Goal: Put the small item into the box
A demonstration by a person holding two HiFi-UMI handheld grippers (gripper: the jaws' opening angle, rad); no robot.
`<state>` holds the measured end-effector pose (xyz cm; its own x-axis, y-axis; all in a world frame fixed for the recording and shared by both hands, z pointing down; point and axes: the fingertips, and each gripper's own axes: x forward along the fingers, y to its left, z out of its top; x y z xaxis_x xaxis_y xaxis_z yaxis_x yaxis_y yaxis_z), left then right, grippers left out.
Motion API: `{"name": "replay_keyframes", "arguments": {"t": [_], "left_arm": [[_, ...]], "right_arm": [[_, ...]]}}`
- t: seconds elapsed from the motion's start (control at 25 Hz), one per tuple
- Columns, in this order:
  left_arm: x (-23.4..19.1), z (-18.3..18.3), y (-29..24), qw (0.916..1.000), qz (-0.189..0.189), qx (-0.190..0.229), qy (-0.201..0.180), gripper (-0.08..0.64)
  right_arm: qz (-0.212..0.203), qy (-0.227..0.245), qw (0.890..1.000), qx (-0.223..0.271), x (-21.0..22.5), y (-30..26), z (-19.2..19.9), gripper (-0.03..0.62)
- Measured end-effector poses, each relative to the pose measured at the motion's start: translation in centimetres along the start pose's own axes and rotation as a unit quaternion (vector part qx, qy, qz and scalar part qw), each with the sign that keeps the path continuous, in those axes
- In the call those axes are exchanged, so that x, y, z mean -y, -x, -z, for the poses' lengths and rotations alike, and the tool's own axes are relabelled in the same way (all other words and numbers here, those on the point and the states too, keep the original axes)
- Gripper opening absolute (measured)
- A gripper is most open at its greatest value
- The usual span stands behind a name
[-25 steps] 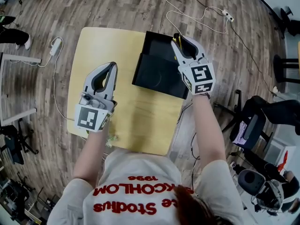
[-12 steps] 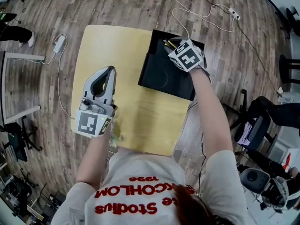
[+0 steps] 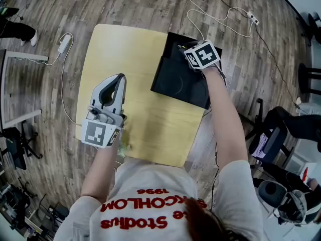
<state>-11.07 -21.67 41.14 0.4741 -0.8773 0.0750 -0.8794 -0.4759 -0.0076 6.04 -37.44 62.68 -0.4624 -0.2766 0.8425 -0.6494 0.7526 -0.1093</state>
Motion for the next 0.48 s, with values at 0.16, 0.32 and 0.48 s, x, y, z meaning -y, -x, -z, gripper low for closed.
{"name": "replay_keyframes", "arguments": {"t": [0.16,0.32,0.48], "left_arm": [[0.0,-0.7,-0.2,0.9999,0.002,0.010,-0.004,0.006],[0.3,-2.2,-0.6,0.9996,0.003,0.025,-0.010,0.006],[0.5,-4.0,-0.6,0.9989,0.006,0.043,-0.020,0.006]], "right_arm": [[0.025,0.000,0.997,0.067,0.0,2.5,-1.6,0.032],[0.044,-0.023,0.986,0.162,-0.1,7.3,-3.6,0.011],[0.059,-0.047,0.963,0.257,-1.2,13.4,-5.6,0.006]]}}
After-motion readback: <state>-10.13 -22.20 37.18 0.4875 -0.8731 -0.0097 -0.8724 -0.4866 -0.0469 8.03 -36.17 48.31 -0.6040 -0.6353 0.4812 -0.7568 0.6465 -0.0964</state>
